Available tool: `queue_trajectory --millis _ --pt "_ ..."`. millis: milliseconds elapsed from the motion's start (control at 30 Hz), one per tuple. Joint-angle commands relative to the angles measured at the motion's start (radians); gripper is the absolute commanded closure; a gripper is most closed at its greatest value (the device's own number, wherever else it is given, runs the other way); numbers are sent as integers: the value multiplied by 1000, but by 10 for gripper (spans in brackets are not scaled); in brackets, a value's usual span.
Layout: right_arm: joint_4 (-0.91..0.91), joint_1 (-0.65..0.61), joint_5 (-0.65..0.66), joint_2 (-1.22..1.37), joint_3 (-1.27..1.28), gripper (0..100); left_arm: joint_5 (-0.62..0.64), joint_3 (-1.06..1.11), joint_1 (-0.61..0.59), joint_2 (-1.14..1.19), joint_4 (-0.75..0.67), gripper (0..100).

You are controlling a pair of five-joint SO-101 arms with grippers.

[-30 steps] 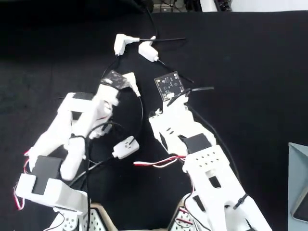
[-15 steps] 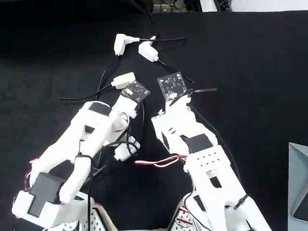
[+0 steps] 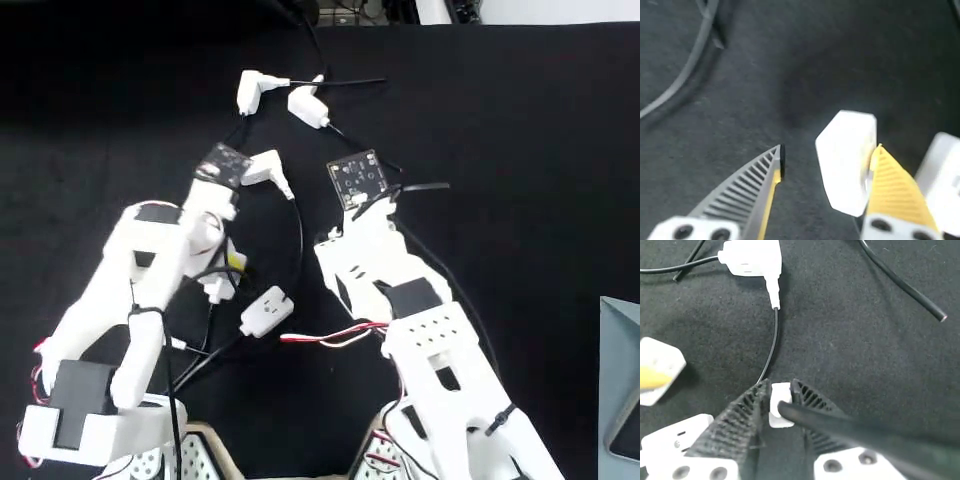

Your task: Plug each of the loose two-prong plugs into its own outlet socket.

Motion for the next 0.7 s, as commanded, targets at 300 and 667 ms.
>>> queue_trajectory --millis 300,667 --pt "-12 6 -6 4 -8 986 57 -211 1 -187 276 723" --pt "-12 9 -6 4 -7 986 61 -127 231 -207 371 723"
